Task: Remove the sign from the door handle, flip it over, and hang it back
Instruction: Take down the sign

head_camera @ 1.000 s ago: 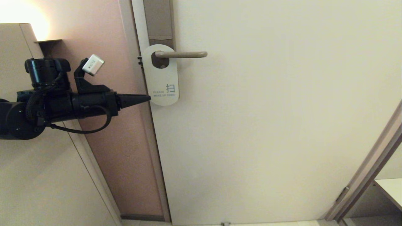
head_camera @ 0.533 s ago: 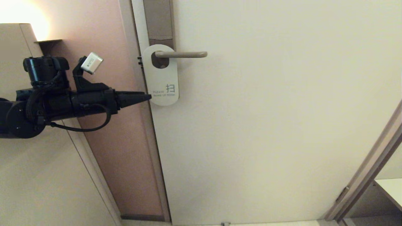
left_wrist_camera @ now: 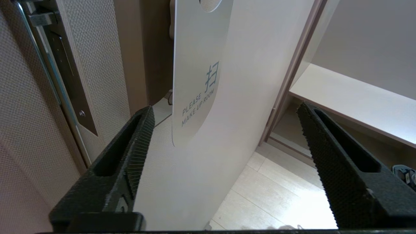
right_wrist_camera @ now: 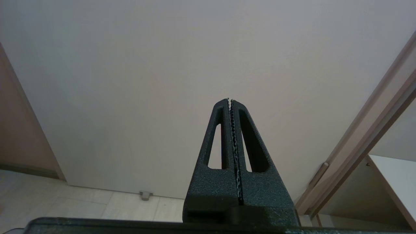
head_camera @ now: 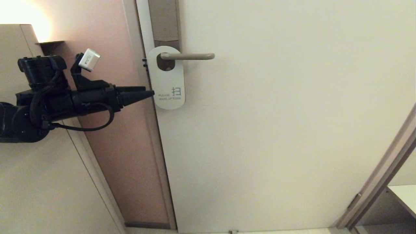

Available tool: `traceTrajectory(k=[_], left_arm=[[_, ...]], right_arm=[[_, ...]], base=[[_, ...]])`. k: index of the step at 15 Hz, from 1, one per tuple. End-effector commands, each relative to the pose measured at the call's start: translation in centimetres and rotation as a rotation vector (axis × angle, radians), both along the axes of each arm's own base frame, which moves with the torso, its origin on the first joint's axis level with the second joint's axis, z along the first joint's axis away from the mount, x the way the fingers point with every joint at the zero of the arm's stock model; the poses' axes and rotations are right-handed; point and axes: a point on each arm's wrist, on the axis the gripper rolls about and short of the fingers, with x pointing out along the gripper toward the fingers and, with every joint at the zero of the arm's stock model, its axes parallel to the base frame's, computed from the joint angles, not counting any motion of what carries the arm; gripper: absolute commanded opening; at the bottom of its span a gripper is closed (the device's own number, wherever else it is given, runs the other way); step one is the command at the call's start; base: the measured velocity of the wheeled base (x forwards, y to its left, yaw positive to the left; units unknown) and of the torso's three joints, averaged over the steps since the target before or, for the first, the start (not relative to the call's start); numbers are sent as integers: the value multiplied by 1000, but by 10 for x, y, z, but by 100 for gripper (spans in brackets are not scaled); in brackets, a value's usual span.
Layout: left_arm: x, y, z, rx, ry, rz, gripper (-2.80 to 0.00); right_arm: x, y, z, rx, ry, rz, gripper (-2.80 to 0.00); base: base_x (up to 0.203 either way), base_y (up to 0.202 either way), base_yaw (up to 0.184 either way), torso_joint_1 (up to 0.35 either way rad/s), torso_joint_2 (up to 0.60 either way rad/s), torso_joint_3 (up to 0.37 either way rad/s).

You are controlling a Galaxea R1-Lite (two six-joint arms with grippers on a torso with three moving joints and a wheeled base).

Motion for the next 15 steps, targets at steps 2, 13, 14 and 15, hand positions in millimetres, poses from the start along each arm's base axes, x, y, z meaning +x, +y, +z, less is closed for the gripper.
traceTrajectory(k=[2,13,14,15], left_arm=[[5,-2,-6,-1,13,-11,0],[35,-24,-13,-10,16,-69,0],[36,-29,-12,-16,21,-80,0],[38,-31,-13,-18,26,-84,0]], right_arm=[[0,0,0,-1,1,1,-280],[0,0,0,-1,1,1,-280],[0,0,0,-1,1,2,-280],[0,0,0,-1,1,1,-280]], base=[[0,0,0,0,0,0],[0,0,0,0,0,0],[0,0,0,0,0,0],[0,0,0,0,0,0]])
